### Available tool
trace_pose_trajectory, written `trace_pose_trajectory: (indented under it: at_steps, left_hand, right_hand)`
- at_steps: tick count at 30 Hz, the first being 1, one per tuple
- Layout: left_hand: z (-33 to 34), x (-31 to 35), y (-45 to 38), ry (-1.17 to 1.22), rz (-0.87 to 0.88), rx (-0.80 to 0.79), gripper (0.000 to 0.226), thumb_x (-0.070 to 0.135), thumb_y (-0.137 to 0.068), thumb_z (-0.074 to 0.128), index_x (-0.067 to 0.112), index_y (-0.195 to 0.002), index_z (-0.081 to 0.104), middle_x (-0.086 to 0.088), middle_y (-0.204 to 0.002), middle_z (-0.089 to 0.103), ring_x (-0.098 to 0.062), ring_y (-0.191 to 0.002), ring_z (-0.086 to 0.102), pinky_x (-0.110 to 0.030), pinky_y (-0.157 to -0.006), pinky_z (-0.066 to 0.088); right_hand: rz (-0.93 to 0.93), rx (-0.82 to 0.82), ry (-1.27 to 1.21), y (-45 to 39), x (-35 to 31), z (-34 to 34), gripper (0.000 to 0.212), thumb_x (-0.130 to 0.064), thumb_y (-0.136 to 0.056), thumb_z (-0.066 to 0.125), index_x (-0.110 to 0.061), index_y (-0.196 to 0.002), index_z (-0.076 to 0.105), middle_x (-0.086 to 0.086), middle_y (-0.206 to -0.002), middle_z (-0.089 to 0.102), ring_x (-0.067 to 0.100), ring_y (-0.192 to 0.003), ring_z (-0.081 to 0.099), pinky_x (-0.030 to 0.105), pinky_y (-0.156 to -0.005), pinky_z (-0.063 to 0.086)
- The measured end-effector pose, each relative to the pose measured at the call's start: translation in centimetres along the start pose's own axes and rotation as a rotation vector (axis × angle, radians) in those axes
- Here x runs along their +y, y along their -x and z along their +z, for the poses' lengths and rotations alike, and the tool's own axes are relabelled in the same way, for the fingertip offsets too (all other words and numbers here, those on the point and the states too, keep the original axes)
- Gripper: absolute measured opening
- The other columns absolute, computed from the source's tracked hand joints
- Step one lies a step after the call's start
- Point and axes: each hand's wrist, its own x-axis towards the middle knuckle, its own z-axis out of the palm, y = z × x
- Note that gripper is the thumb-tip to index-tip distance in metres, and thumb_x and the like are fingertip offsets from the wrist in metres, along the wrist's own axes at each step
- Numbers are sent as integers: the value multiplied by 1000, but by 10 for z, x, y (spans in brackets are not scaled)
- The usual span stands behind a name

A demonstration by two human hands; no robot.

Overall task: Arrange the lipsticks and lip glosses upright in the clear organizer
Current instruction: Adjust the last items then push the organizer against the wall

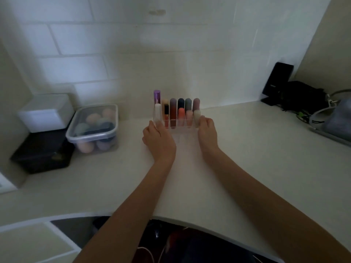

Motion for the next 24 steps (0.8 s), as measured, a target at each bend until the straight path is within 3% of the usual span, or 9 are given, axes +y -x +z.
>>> trace_pose_trajectory:
  at_steps: [2,6,14,18,22,24]
  left_hand:
    - [-5,-5,-10,-8,8,53,39,17,-102,31,-10,-116,55,-29,-120,56,-38,-112,48,-42,-98,31]
    - [-12,-12,-24,-85,-6,119,43,21,-101,32,-8,-129,46,-26,-130,50,-38,-120,43,-39,-102,26]
    - [-23,-24,-45,-206,8,127,54,22,-101,36,-9,-144,23,-27,-150,29,-37,-137,28,-38,-111,17]
    - [-23,-24,-48,-249,22,112,59,24,-100,39,-8,-145,17,-27,-152,24,-36,-139,25,-36,-112,13]
    - [-21,-23,-34,-417,83,83,64,27,-100,37,-10,-145,11,-29,-153,16,-38,-141,17,-40,-115,7]
    - [-17,-24,-22,-555,123,41,69,35,-100,32,-9,-145,7,-30,-155,8,-40,-143,8,-43,-116,0]
  right_hand:
    - [-6,-42,-1,-3,-3,17,37,-39,-99,32,-13,-121,48,-3,-103,52,10,-84,49,23,-64,34]
    - [-16,-136,5,-8,-6,45,36,-42,-97,33,-16,-117,48,-3,-104,51,15,-91,49,28,-77,34]
    - [-48,-220,-9,-10,-7,81,28,-43,-97,38,-19,-109,47,-3,-106,53,17,-97,50,28,-83,34]
    - [-60,-226,-5,-10,-7,88,51,-52,-96,36,-12,-126,47,4,-119,59,21,-107,55,28,-84,36]
    - [-142,-273,58,-10,-4,89,56,-49,-98,31,-20,-146,26,9,-145,45,27,-130,45,33,-103,32]
    - [-179,-282,80,-9,-4,89,54,-49,-98,30,-23,-146,29,7,-147,43,27,-132,43,31,-102,30]
